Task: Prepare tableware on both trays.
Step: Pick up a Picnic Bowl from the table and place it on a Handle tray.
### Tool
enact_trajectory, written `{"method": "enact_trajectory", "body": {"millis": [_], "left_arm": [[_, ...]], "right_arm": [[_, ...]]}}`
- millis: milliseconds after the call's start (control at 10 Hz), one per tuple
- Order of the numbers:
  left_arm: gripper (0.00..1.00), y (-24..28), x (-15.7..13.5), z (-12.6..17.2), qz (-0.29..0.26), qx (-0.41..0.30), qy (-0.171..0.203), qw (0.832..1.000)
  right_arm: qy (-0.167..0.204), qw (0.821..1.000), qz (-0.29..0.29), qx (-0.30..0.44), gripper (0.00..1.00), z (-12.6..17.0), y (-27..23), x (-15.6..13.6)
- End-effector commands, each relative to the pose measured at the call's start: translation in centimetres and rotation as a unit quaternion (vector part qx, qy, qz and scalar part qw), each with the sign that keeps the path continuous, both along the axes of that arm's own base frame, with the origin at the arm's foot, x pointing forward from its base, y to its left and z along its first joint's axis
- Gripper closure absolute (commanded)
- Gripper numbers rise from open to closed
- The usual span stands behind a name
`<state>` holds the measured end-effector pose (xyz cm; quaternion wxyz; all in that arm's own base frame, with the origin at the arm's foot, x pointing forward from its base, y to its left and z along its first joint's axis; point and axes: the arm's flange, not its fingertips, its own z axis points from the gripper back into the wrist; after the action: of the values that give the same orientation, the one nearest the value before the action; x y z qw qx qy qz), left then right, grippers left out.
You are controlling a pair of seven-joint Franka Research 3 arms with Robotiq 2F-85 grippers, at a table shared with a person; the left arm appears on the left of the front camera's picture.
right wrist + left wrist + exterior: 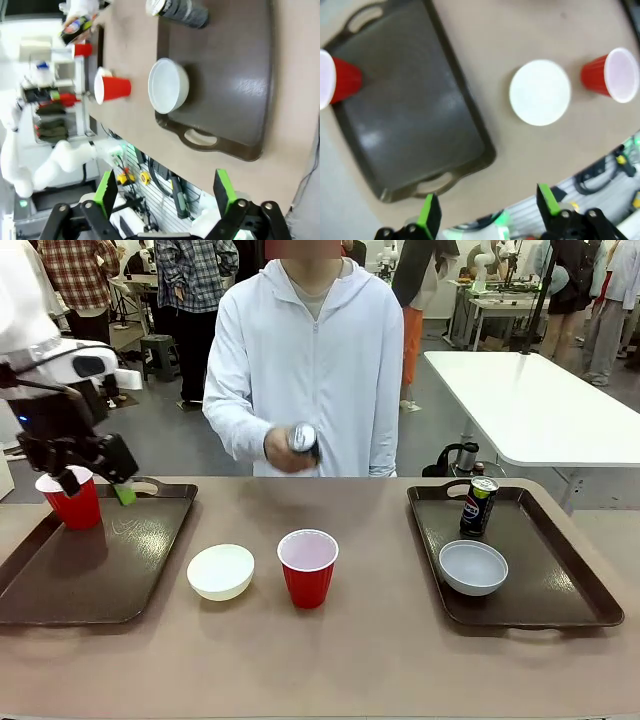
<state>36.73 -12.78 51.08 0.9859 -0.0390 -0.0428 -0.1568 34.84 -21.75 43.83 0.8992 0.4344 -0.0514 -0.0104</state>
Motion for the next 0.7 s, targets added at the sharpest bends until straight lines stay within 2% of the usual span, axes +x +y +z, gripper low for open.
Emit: {"method": "enact_trajectory", "body": {"millis": [0, 100, 200, 400, 600], "left_arm": [[0.0, -3.3, 0.5, -2.6, 0.02, -0.007, -0.02, 1.0], [0.0, -5.0, 0.8, -3.6, 0.027, -0.02, -0.033, 0.999], [0.0, -6.3, 1.1, -4.7, 0.036, -0.039, -0.038, 0.998], [0.0, -7.7, 2.5, -7.0, 0.04, -0.05, -0.057, 0.996], [0.0, -7.5, 3.1, -8.2, 0.035, -0.051, -0.042, 0.997]], "right_arm": [[0.024, 0.999, -0.026, 0.019, 0.0, 0.5, -0.4, 2.3], [0.024, 0.999, -0.018, 0.014, 0.0, 0.3, 0.1, 2.9], [0.009, 1.0, -0.013, 0.004, 0.0, -0.3, -0.6, 0.8], [0.009, 1.0, -0.013, 0.004, 0.0, -0.3, -0.6, 0.8], [0.009, 1.0, -0.013, 0.004, 0.0, -0.3, -0.6, 0.8]]}}
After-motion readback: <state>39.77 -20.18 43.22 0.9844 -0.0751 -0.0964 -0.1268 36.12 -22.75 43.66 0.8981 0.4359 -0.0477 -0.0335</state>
